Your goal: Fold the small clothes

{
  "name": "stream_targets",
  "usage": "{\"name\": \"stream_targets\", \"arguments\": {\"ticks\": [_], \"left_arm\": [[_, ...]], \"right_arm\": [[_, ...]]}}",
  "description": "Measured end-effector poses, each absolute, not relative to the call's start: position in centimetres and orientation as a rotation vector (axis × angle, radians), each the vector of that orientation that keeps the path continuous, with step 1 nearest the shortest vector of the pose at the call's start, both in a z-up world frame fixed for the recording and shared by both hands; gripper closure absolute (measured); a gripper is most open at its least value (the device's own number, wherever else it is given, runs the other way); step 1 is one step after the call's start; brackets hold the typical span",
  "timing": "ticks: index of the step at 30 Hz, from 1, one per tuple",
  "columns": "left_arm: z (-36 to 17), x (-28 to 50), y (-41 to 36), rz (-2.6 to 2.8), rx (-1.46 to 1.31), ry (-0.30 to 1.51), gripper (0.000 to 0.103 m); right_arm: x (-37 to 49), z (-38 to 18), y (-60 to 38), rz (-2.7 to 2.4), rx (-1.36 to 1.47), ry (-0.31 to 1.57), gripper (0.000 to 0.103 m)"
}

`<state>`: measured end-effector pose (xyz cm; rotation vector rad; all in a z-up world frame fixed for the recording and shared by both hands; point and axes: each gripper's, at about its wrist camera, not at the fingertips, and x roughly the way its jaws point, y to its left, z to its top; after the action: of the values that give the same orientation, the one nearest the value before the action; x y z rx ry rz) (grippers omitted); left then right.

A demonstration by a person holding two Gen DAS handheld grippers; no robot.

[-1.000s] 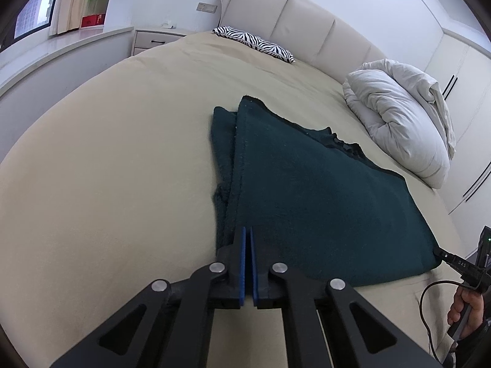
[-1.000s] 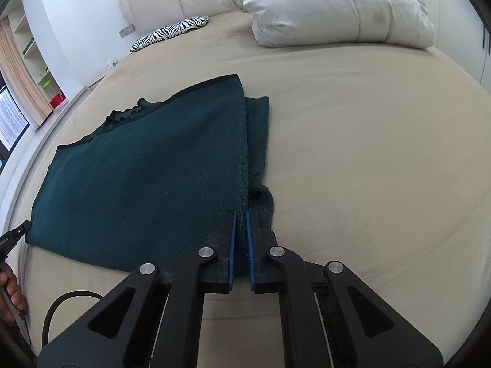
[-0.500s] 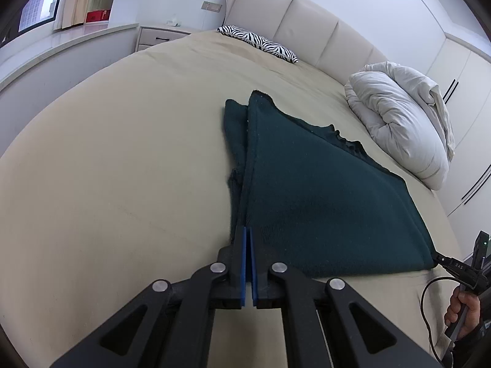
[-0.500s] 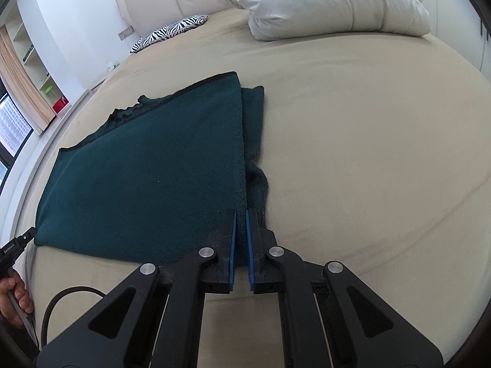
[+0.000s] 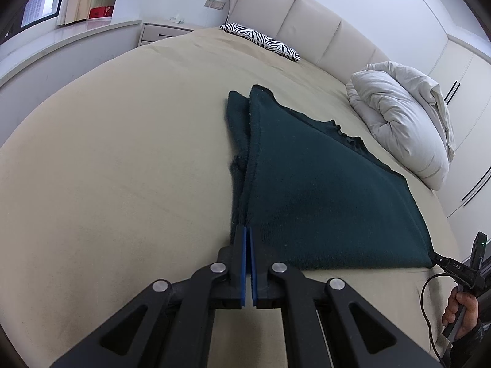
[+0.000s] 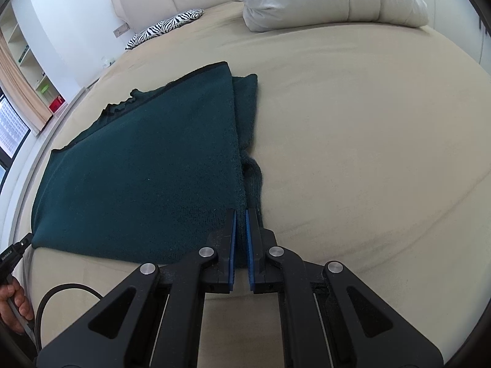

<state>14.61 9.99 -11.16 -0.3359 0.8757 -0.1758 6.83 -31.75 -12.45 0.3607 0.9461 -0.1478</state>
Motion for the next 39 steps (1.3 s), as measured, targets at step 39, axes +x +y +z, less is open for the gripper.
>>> {"name": "stream_targets", "arguments": {"ticks": [39], "left_arm": [[-7.1, 12.9, 10.0, -0.124, -0.298, 0.778, 0.102]], "right_arm": [[6.2, -11.5, -32.5, -0.219, 0.403, 0.925, 0.069]]}}
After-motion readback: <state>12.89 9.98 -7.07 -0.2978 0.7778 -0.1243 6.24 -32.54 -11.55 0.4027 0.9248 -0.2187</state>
